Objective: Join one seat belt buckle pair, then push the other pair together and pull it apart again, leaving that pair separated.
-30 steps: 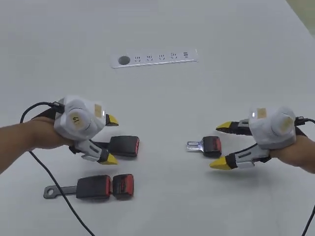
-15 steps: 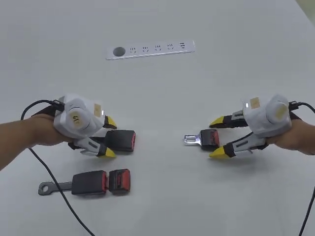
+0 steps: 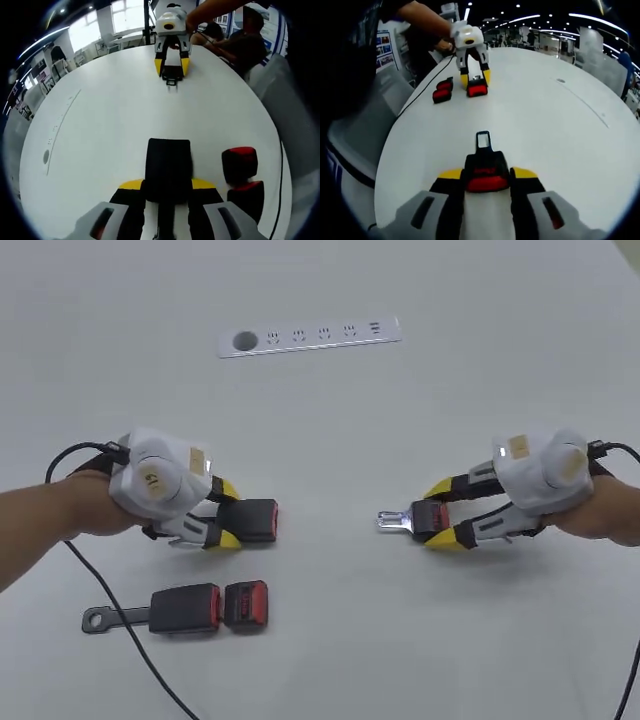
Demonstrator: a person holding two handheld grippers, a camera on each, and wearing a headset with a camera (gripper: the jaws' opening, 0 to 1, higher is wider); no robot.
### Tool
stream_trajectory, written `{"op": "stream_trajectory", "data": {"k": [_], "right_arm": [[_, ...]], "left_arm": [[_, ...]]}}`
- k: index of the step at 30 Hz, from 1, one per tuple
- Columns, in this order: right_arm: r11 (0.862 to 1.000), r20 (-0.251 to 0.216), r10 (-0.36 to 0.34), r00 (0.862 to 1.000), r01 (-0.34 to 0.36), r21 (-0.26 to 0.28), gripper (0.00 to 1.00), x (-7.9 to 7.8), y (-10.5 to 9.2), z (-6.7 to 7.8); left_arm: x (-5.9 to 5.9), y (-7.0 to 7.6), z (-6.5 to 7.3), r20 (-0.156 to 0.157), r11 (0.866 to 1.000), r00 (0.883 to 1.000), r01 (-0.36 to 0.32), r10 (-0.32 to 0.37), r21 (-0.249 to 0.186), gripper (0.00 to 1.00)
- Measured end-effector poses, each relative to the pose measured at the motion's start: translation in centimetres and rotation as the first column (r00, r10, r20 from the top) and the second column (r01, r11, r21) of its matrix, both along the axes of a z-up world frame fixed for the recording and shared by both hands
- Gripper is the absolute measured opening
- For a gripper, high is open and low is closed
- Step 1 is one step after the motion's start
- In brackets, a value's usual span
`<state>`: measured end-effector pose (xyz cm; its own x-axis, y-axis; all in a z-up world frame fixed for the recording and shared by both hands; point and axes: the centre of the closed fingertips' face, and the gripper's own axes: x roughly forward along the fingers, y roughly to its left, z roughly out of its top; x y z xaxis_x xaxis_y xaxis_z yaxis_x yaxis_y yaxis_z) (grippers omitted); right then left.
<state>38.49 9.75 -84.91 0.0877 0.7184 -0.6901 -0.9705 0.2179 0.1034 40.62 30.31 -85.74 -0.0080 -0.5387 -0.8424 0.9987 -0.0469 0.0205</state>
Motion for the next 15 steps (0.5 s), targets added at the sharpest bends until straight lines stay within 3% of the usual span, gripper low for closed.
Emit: {"op": "stream_trajectory", "data": {"k": [15], "right_arm": [[0.997,0.007,-0.042,0.999,0.041,0.062,0.36,0.07,0.18,-0.13]], "left_arm": [[0.23,0.44,0.15,-0.012,0.999,1.000,-0.012,0.012,0.041,0.34]]}}
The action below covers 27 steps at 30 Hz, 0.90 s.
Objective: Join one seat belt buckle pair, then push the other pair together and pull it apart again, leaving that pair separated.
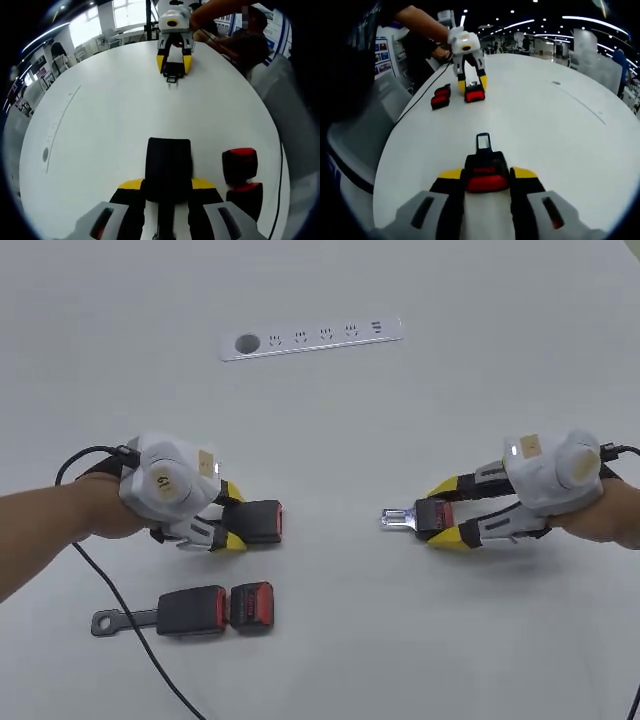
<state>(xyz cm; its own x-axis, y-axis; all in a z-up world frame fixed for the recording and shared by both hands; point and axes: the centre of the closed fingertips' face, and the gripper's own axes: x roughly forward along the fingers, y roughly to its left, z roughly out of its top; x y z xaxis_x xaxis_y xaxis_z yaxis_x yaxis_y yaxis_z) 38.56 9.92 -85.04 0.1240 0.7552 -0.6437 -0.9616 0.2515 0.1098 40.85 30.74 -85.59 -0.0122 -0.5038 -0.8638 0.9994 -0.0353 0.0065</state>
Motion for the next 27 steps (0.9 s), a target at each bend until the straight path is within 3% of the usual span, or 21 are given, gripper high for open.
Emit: {"op": "stream_trajectory", "data": {"k": [27], "right_arm": [[0.992,0.028,-0.029,0.999,0.025,0.121,0.36,0.4,4.0,-0.1]], "left_arm": [[0.2,0.0,-0.1,-0.010,0.999,1.000,0.000,0.000,0.046,0.34]]}}
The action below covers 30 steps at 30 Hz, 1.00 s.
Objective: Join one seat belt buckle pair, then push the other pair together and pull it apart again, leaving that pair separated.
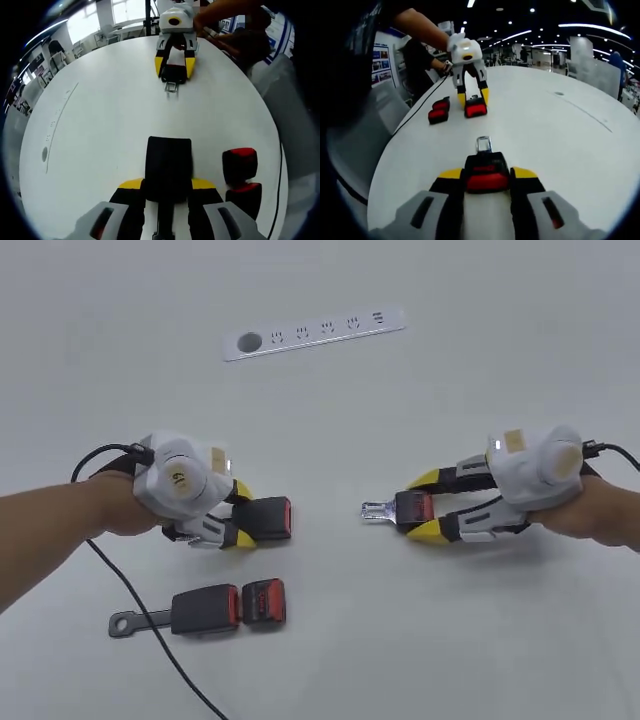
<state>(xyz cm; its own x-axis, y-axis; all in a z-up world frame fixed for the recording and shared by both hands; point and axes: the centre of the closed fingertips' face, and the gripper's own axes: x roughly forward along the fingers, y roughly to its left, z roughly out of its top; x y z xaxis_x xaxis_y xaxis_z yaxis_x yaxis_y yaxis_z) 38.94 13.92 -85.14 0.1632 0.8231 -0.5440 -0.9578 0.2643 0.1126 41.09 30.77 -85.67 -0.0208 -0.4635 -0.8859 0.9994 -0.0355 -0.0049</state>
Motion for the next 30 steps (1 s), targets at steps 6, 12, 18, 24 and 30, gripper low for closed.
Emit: {"op": "stream_trajectory", "data": {"k": [6,12,18,24,30], "right_arm": [[1.000,0.013,0.014,1.000,-0.014,0.011,0.36,0.1,1.7,-0.1],[1.000,0.022,0.008,1.000,-0.009,0.030,0.36,0.2,3.1,-0.1],[0.999,0.023,0.014,1.000,-0.014,0.037,0.37,0.3,4.4,-0.1],[0.999,0.020,0.018,1.000,-0.019,0.040,0.37,1.0,6.0,-0.4],[0.999,0.020,0.026,0.999,-0.027,0.045,0.37,1.6,7.5,-0.6]], "left_arm": [[0.0,0.0,0.0,-0.001,1.000,1.000,0.001,-0.001,0.006,0.34],[0.0,-0.1,0.0,-0.001,1.000,1.000,0.008,-0.008,0.014,0.34],[0.0,-0.1,0.0,-0.001,1.000,1.000,0.011,-0.011,0.019,0.34],[0.2,0.0,-0.1,-0.001,1.000,1.000,0.014,-0.014,0.023,0.34],[0.2,0.0,-0.1,-0.001,0.999,1.000,0.021,-0.021,0.029,0.34]]}}
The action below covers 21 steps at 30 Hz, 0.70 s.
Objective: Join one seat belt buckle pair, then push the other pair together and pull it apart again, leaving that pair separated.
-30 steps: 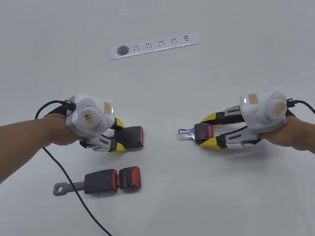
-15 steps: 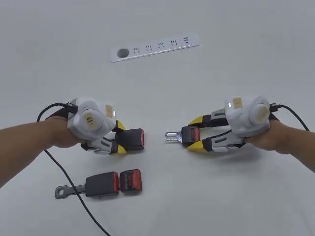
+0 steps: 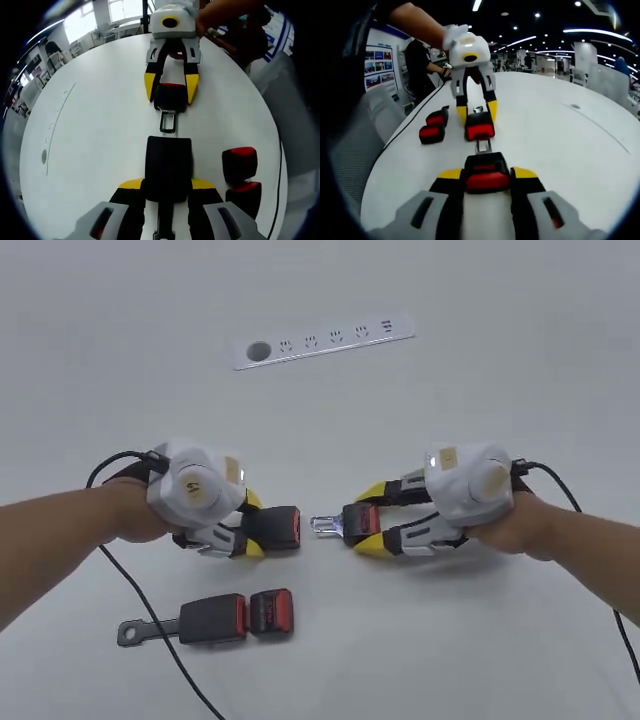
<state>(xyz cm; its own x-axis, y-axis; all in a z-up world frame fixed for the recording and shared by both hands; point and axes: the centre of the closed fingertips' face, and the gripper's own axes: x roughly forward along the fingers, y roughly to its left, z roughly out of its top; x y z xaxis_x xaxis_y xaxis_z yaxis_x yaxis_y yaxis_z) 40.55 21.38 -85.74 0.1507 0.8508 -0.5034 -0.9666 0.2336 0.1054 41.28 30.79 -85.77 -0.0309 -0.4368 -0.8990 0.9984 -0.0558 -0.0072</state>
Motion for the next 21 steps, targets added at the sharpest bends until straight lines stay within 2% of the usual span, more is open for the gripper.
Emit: {"op": "stream_trajectory", "data": {"k": [14,15,18,21], "right_arm": [[1.000,0.010,0.027,1.000,-0.026,-0.013,0.37,0.5,2.8,0.0],[0.999,0.025,0.034,0.999,-0.033,-0.024,0.37,0.6,2.8,-0.1],[0.999,0.013,0.025,1.000,-0.025,-0.020,0.37,0.5,2.5,-0.1],[0.999,0.014,0.030,0.999,-0.030,-0.027,0.37,0.5,2.7,0.0]], "left_arm": [[-0.1,-0.2,0.0,0.003,1.000,1.000,0.001,-0.001,0.008,0.34],[0.0,-0.1,0.0,0.005,1.000,1.000,0.002,-0.002,0.007,0.34],[0.1,-0.1,-0.1,0.004,1.000,1.000,-0.001,0.001,-0.002,0.34],[0.1,-0.2,-0.1,0.004,1.000,1.000,0.011,-0.011,0.011,0.33]]}}
